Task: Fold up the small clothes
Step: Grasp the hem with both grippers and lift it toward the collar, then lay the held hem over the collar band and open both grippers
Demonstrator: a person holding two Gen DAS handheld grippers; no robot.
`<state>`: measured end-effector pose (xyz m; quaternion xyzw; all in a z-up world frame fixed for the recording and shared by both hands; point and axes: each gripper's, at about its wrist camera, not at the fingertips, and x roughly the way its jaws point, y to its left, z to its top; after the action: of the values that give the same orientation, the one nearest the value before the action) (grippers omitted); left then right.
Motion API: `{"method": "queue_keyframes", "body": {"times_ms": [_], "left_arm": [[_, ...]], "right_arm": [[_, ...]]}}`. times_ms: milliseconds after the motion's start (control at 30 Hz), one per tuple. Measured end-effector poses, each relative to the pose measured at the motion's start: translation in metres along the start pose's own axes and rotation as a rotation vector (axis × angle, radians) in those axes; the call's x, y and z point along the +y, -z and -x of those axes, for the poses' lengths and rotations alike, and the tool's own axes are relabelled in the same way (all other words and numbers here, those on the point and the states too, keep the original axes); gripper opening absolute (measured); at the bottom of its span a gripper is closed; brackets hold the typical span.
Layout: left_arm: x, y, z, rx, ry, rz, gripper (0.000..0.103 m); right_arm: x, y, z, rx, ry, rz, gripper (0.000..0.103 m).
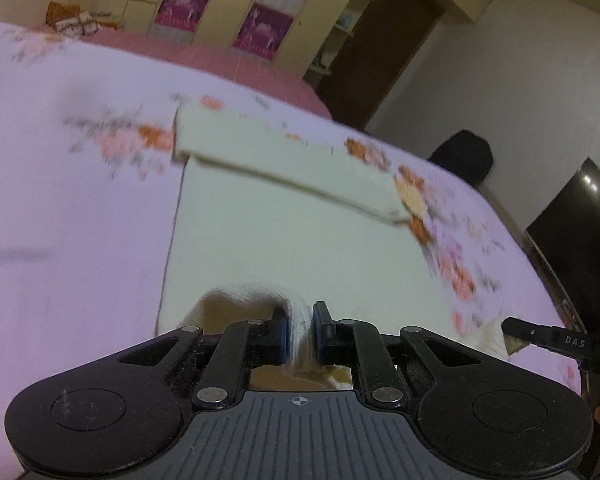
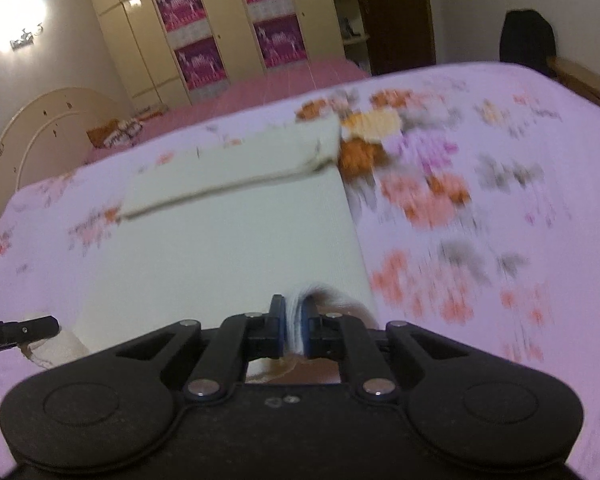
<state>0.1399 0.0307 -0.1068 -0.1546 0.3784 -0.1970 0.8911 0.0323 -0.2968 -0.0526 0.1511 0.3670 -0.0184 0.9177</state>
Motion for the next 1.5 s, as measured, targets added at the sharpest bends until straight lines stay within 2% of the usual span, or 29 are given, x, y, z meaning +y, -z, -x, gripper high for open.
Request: {"method": "queue_keyframes", "body": {"times_ms": [200,400,600,867,1200,1500], "left_arm": [[-0.004,-0.040,-0.028,-0.059,-0.016,0.012,0.013],[0.003,-0.071,-0.068,-0.089,-0.043,0.056,0.013],[0.004,-0.097,-0.102,-0.112,-0.081,0.054,0.013],[0.018,-0.123,-0.143,-0.114,-0.134,0.095,0.013],[0.034,-0.165,-0.201,-0.132,-0.178,0.148,0.013],[0.049,-0.192,-0.254,-0.069,-0.277,0.168,0.013]], "right_arm": [[0.006,-0.043,-0.029,-0.039,-0.029,0.023,0.009],[0.007,-0.077,-0.066,-0.050,-0.046,0.020,0.009],[0.000,-0.111,-0.108,-0.052,-0.055,-0.008,0.009],[-0.004,-0.139,-0.156,-0.042,-0.065,-0.012,0.009],[-0.014,-0.182,-0.216,-0.026,-0.081,-0.088,0.009],[-0.028,-0.200,-0.276,0.054,-0.061,-0.168,0.009]]}}
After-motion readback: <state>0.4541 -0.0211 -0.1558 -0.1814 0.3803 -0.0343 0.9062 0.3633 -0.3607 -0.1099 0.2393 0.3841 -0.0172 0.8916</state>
